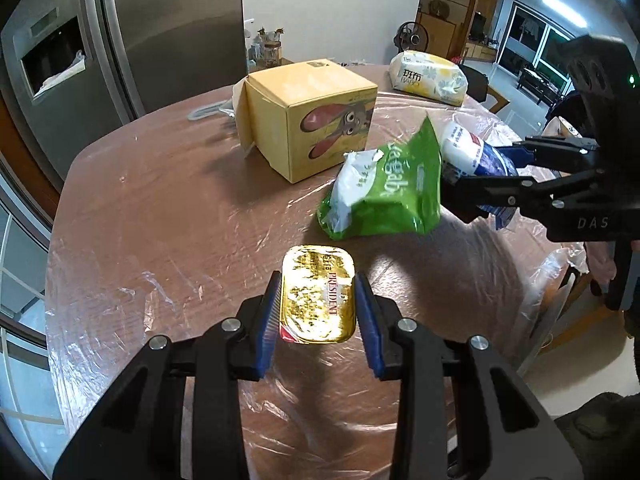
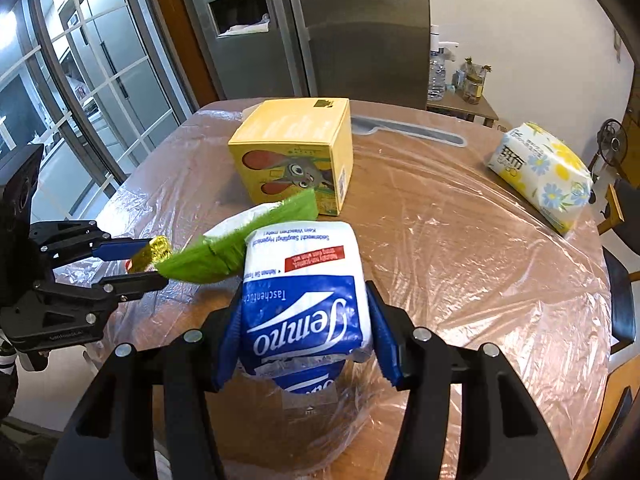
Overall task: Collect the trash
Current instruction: 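Carry the butter tin in the left tool while the right tool carries the tissue pack over the bin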
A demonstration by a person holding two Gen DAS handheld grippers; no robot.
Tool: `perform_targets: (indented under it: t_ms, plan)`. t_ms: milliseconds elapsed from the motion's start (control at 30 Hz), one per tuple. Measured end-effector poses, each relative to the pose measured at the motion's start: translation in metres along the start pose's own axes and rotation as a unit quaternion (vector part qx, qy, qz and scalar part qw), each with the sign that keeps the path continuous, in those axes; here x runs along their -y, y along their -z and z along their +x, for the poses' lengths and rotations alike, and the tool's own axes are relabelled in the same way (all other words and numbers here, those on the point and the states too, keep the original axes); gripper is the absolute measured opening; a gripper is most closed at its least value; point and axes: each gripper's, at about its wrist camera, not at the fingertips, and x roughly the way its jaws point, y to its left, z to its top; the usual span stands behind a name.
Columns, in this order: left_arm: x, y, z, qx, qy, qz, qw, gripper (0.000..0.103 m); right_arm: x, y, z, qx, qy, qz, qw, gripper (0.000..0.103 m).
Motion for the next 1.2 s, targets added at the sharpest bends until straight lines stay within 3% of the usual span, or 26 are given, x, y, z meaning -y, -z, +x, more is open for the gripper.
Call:
perform_targets:
  t_ms: [400,1200]
  plan:
    - [0.007,0.004,-0.004,0.0,0.009,0.003,1.0,0.037,0.0,0.013,0.006,-0.015,0.007,0.007,1.0,0.05]
    - [0.029,0.024,-0.039,0.019,0.015,0.009,0.9997,0.037,-0.013,0.047,-0.058,0.016,0.009,0.004,1.0,0.05]
